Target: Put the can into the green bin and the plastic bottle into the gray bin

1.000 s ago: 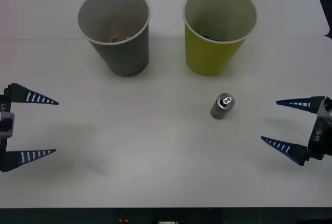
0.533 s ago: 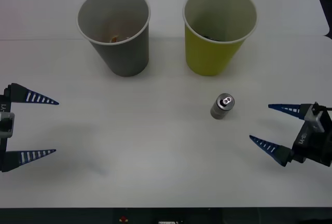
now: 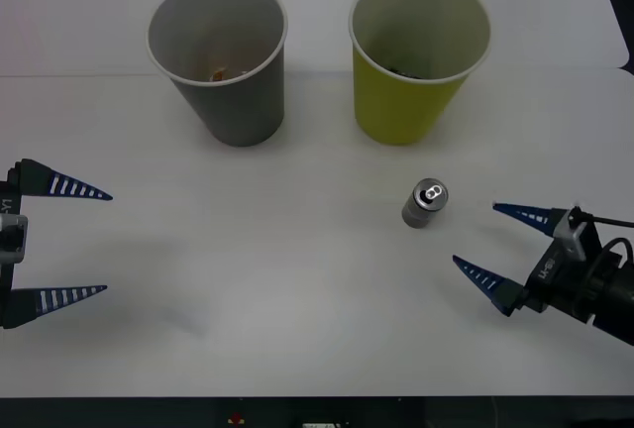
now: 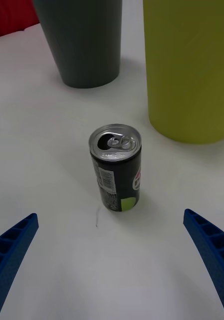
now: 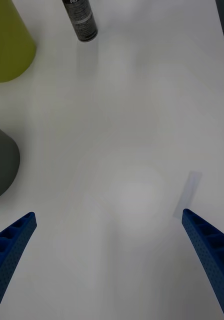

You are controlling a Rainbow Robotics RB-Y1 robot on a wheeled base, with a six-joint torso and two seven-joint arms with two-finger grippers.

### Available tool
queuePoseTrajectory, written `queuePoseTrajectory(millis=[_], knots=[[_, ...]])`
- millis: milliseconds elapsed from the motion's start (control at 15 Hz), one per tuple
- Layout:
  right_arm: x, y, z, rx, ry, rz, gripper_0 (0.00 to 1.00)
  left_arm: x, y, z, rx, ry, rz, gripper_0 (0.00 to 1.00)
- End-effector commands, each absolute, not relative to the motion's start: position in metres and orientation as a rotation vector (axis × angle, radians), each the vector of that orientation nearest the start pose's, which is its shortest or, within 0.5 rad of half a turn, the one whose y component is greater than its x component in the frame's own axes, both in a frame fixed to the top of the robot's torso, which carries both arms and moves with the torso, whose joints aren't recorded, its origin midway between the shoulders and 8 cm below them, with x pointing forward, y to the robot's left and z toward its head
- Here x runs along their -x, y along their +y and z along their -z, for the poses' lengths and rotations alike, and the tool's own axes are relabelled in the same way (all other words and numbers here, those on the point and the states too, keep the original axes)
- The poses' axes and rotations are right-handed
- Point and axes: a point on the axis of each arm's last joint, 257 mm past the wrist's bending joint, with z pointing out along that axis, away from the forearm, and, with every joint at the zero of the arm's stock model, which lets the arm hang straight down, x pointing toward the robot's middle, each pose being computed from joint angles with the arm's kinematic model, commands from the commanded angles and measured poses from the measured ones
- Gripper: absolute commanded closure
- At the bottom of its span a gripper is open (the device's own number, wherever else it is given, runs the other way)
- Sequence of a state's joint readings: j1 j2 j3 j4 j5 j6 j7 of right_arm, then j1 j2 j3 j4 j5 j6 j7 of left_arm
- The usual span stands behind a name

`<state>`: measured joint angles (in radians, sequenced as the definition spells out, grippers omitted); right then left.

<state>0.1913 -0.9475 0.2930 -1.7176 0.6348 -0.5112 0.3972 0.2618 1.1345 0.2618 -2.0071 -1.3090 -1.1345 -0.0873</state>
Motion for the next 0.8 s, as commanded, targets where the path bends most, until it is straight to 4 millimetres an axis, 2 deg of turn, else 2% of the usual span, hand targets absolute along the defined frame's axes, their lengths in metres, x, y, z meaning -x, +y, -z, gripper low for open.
queuePoseTrajectory(millis=[67,333,800], knots=[[-0.411,-0.224,0.259,0.795,1.626,-0.430,0.00,-0.341,0.286,0.167,-1.762,1.444,0.118,0.00],[-0.425,-0.212,0.273,0.775,1.620,-0.431,0.00,-0.341,0.286,0.167,-1.762,1.444,0.118,0.00],[-0.455,-0.186,0.284,0.749,1.590,-0.429,0.00,-0.341,0.286,0.167,-1.762,1.444,0.118,0.00]])
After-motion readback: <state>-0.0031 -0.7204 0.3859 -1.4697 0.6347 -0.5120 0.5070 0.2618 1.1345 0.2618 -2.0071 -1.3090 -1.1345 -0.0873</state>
